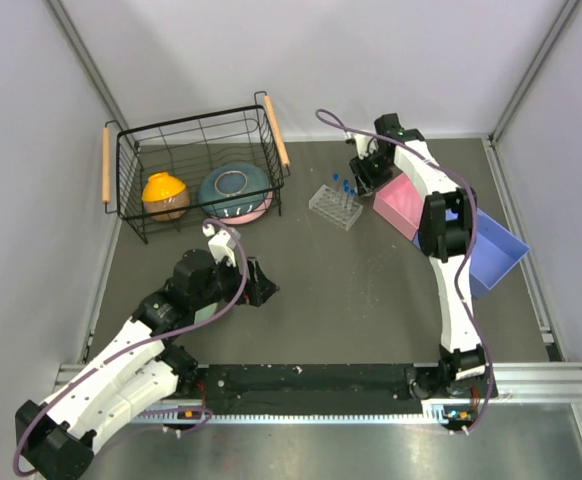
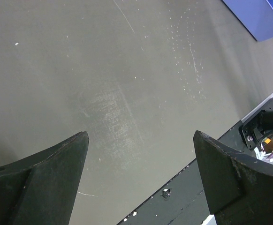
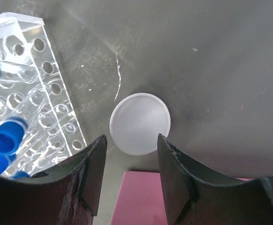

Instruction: Organize the chemistry lab equipment

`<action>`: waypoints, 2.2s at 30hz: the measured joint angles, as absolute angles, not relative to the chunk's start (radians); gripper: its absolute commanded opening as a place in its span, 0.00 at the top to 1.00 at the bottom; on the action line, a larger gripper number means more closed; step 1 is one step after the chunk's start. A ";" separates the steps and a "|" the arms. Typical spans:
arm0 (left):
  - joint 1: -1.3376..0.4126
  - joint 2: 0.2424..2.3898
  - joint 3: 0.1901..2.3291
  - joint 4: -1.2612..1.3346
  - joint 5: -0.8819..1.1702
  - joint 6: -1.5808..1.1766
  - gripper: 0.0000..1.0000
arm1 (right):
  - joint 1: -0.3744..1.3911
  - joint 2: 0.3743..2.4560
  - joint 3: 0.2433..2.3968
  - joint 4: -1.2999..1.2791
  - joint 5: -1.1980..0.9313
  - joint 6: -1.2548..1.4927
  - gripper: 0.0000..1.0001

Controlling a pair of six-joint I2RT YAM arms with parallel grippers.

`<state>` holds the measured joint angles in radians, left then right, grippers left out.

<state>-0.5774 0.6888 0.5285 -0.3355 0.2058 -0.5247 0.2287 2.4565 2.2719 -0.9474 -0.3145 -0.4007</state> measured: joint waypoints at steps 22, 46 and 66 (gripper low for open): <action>-0.577 0.696 0.528 -0.330 0.213 -0.525 0.01 | 0.253 2.487 2.284 -0.905 -0.258 -0.435 0.91; -0.577 0.590 0.529 -0.360 0.212 -0.530 0.01 | 0.253 2.159 2.093 -0.830 -0.316 -0.424 1.00; -0.577 0.445 0.526 -0.402 0.234 -0.532 0.01 | -0.138 1.274 1.255 -0.870 -0.305 -0.487 1.00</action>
